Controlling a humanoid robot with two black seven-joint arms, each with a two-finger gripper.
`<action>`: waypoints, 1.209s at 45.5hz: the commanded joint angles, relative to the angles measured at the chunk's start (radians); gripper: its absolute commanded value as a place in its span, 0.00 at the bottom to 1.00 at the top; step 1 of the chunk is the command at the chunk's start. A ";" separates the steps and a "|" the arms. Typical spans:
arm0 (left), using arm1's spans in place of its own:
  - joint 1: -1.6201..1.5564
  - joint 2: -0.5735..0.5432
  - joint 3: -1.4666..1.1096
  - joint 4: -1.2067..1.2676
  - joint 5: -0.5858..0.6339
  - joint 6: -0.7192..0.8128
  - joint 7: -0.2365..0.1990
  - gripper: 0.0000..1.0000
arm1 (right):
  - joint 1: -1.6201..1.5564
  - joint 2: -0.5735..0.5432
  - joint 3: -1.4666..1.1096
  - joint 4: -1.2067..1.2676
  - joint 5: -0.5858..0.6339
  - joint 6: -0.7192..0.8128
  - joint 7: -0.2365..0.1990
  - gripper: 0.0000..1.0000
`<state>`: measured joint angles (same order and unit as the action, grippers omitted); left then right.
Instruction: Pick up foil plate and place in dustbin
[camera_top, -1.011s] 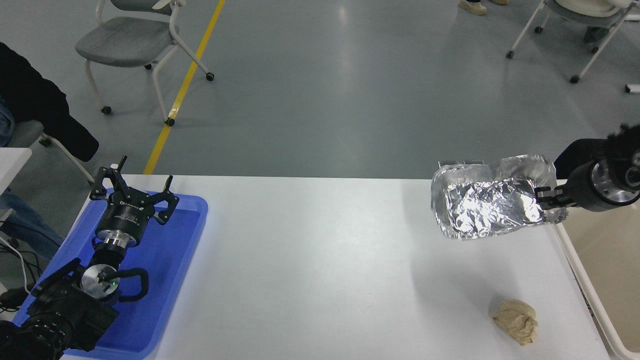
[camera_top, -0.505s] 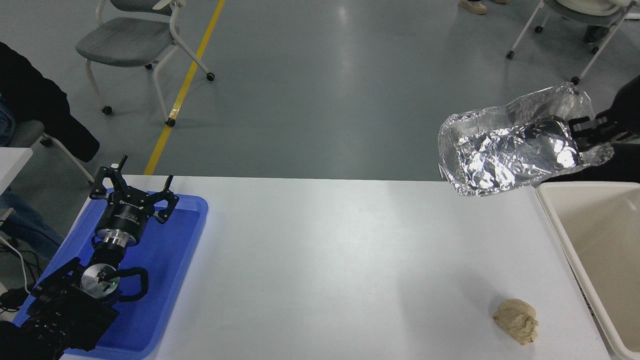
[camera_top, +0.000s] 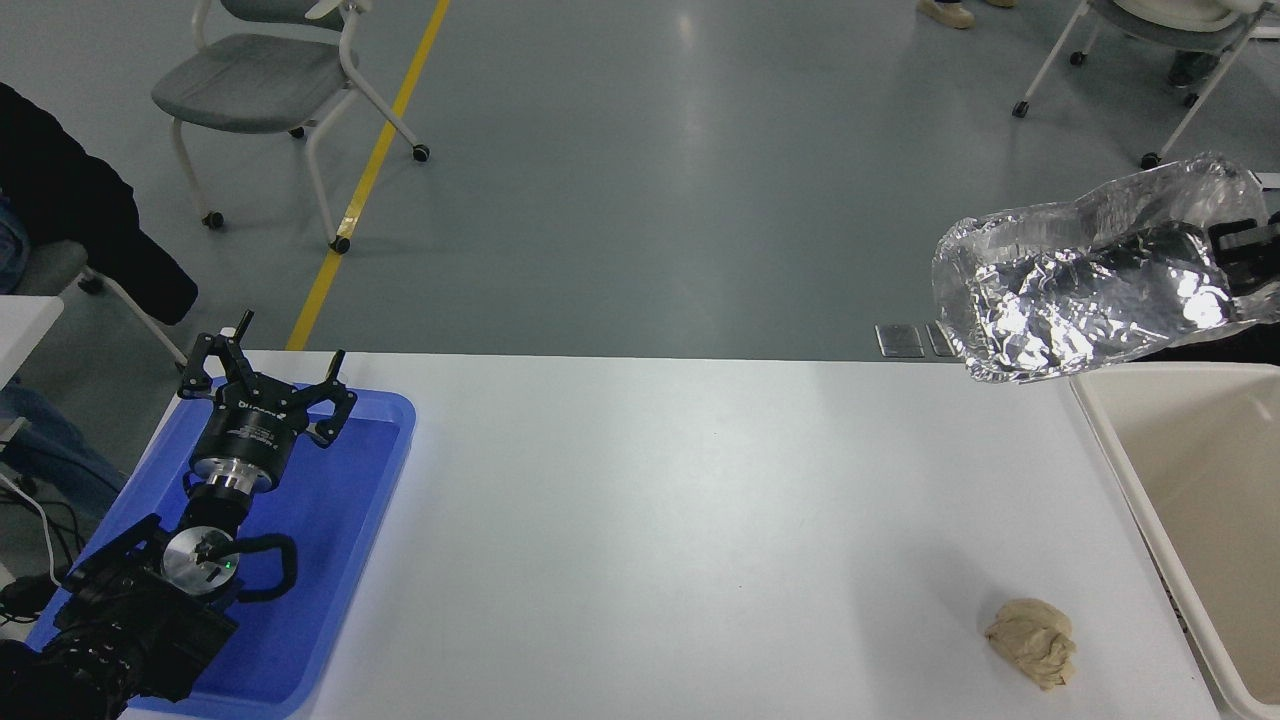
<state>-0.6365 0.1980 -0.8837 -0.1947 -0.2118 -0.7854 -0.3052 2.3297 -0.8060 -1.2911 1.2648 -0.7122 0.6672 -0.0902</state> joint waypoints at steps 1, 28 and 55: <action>0.000 0.000 0.000 0.000 0.000 0.000 0.000 1.00 | -0.128 -0.165 0.018 -0.177 -0.168 -0.006 0.010 0.00; 0.000 0.000 0.000 0.000 0.000 0.000 0.000 1.00 | -1.231 -0.159 0.831 -0.752 -0.171 -0.265 0.063 0.00; -0.002 0.000 0.000 0.000 0.000 0.000 0.000 1.00 | -1.639 0.140 1.058 -1.029 0.019 -0.503 0.044 0.00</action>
<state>-0.6381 0.1978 -0.8836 -0.1949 -0.2115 -0.7854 -0.3053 0.7959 -0.7541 -0.2942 0.3025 -0.7544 0.2406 -0.0397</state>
